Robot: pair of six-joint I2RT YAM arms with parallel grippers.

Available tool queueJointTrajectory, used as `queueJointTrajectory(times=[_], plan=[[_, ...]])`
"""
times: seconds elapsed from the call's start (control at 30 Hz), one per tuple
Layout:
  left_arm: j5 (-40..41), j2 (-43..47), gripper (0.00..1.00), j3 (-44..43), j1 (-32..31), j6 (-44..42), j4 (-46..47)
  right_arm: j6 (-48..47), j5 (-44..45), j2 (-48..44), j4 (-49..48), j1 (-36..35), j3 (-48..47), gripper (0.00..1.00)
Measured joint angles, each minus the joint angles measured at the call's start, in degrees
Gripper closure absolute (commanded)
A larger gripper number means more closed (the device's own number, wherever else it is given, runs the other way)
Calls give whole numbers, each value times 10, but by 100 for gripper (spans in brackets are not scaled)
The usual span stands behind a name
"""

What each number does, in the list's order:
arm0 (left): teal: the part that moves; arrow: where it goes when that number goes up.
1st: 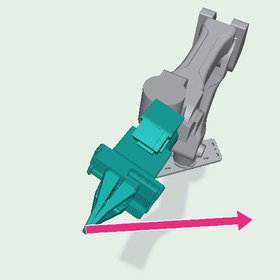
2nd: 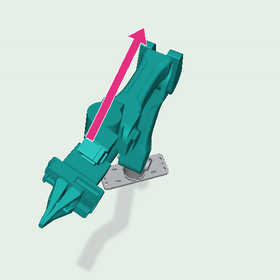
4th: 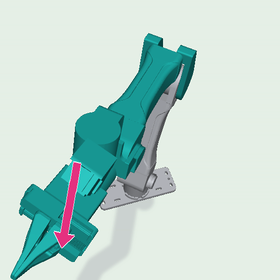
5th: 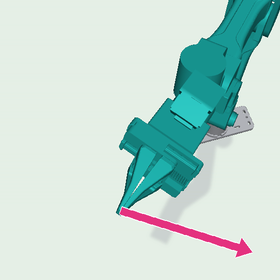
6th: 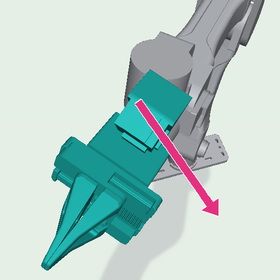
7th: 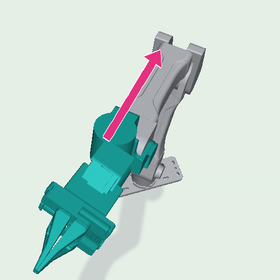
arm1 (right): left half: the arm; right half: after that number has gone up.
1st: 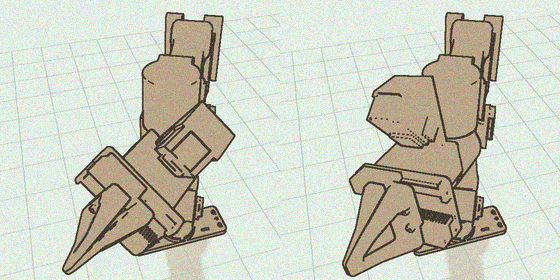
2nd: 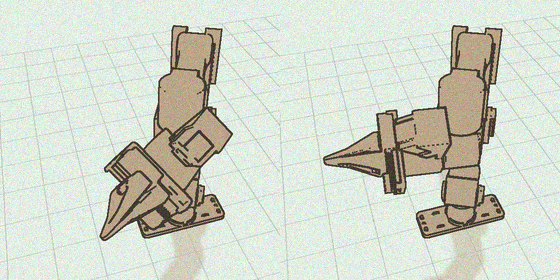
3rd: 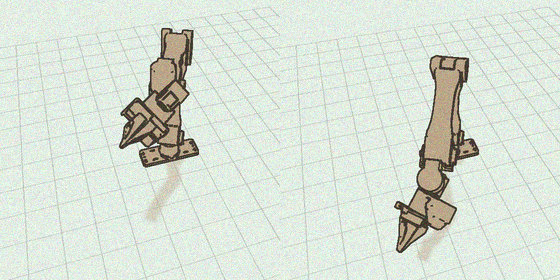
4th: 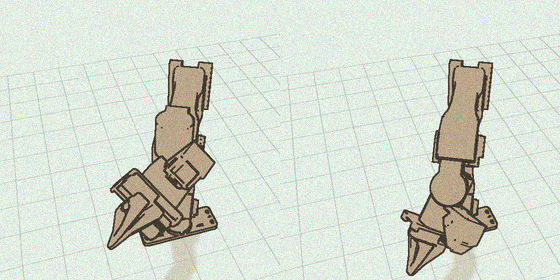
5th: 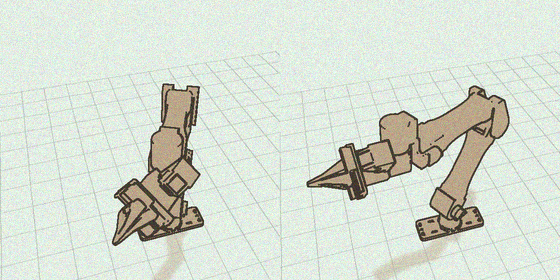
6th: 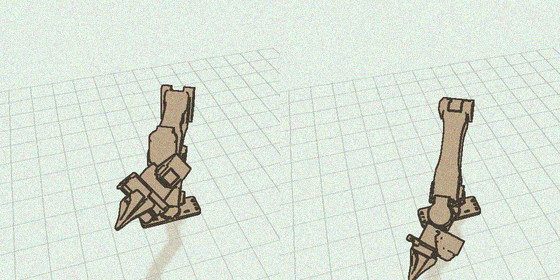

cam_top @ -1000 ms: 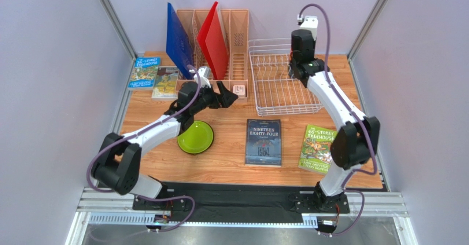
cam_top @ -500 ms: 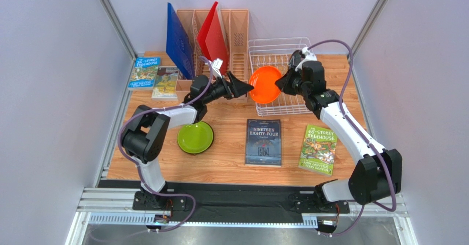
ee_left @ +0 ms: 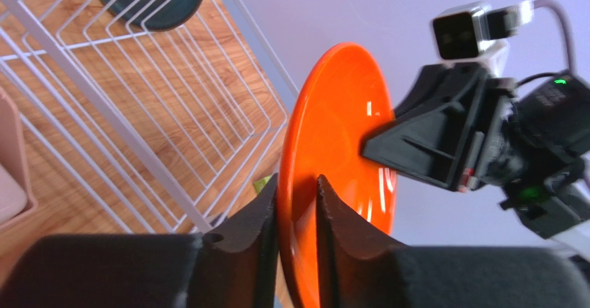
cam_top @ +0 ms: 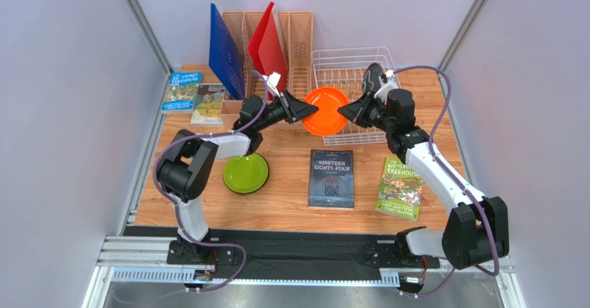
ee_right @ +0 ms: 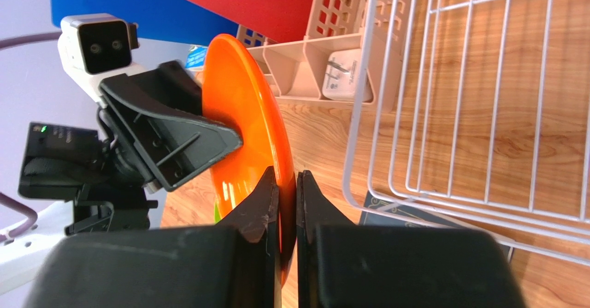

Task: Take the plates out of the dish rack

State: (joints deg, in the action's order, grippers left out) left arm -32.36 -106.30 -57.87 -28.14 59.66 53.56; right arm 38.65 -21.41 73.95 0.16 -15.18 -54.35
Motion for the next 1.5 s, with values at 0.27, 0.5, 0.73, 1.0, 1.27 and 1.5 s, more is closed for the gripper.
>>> queueJointTrajectory(times=[0.27, 0.5, 0.73, 1.0, 1.27, 1.5], plan=[[26, 56, 100, 46, -2, 4, -16, 6, -17, 5, -12, 3, 11, 38], [139, 225, 100, 116, -10, -129, -223, -44, 53, 2, 55, 4, -29, 28], [310, 440, 100, 225, -11, -180, -369, -112, 119, 1, 125, 42, -102, 28], [421, 638, 100, 366, -11, -157, -522, -138, 128, 52, 152, 62, -175, 28], [526, 791, 100, 428, -11, -127, -652, -146, 130, 127, 181, 69, -247, 28], [584, 798, 100, 429, -11, -115, -692, -146, 126, 162, 190, 71, -269, 29]])
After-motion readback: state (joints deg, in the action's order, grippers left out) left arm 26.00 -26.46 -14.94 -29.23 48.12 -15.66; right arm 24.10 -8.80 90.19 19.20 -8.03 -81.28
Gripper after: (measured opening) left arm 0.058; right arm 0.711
